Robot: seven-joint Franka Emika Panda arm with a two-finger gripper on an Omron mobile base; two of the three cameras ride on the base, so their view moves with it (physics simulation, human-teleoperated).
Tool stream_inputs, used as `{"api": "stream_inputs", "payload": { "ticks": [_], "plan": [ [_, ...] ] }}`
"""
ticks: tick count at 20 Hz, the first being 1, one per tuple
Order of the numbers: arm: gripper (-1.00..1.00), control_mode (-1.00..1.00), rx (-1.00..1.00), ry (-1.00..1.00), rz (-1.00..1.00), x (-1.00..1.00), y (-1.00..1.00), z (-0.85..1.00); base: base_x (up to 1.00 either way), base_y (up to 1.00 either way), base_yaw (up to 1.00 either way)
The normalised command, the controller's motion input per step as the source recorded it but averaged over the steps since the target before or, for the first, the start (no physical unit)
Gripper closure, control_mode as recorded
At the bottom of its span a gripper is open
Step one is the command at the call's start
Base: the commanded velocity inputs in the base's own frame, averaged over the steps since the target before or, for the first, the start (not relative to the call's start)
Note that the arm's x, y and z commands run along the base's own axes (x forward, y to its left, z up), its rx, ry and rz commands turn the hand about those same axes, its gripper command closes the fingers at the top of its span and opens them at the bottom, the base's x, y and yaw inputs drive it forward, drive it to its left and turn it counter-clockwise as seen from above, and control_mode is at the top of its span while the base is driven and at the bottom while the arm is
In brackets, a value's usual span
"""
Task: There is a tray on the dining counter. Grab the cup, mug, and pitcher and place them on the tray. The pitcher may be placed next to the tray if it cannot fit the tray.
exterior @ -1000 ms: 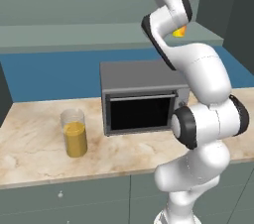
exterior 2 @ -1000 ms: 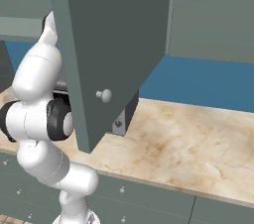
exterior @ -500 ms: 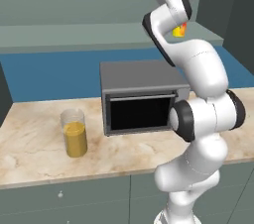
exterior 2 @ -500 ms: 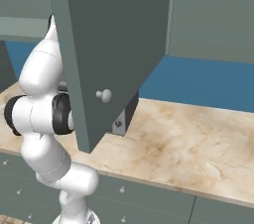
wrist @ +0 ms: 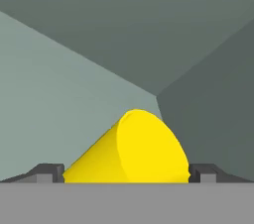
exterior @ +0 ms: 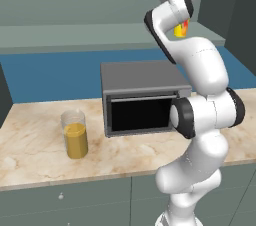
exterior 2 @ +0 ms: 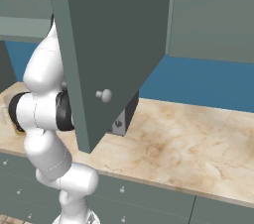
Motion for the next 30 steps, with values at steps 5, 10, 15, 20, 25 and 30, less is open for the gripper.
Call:
{"api": "stream_inputs", "payload": {
  "ticks": [5, 10, 15, 20, 25, 30],
  "plan": [
    [-1.0, -1.0, 0.0, 0.12, 0.0, 0.11, 0.0, -0.04, 0.0, 0.0, 0.0],
    [-1.0, -1.0, 0.0, 0.09, 0.0, 0.06, 0.0, -0.09, 0.0, 0.0, 0.0],
    [-1.0, -1.0, 0.0, 0.14, 0.0, 0.0, 0.0, -0.1, 0.0, 0.0, 0.0],
    [-1.0, -1.0, 0.0, 0.14, 0.0, 0.05, 0.0, -0.15, 0.0, 0.0, 0.0],
    [-1.0, -1.0, 0.0, 0.23, 0.0, 0.0, 0.07, -0.07, 0.0, 0.0, 0.0],
    [1.0, -1.0, 0.0, 0.25, 0.0, 0.0, 0.32, -0.15, 0.0, 0.0, 0.0]
  ]
}}
